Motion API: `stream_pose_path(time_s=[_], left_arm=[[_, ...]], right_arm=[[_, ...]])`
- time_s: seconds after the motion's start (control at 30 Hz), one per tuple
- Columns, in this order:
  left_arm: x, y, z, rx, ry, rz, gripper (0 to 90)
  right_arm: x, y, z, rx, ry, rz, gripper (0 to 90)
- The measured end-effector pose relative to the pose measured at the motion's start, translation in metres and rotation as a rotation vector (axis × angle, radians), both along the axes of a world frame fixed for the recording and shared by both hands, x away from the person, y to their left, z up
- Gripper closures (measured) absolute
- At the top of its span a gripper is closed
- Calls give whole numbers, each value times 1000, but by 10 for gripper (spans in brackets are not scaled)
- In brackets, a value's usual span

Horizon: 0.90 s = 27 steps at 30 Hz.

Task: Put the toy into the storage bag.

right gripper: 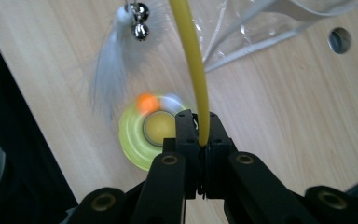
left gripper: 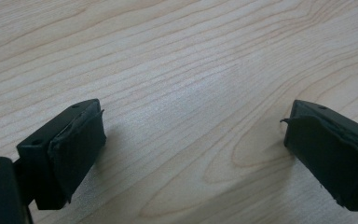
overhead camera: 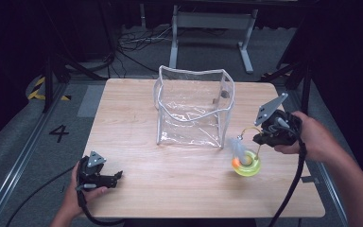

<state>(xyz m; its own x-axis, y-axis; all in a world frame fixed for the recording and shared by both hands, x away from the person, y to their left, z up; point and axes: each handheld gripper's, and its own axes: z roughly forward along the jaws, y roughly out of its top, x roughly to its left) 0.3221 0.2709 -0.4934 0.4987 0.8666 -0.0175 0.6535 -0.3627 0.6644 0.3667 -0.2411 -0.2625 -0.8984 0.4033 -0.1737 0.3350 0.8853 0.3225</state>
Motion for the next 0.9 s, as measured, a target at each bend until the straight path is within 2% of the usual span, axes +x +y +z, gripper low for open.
stream_pose_path(time_s=[0.07,0.43,0.5,0.9], left_arm=[[0,0,0,0,-2,1,54],[0,0,0,2,-2,0,54],[0,0,0,2,-2,0,54],[0,0,0,1,-2,0,54]], right_arm=[[5,-5,5,0,4,-14,883],[31,-21,46,-1,-47,-91,883],[34,-22,50,-5,-50,-97,883],[58,-23,98,-9,-96,-143,883]])
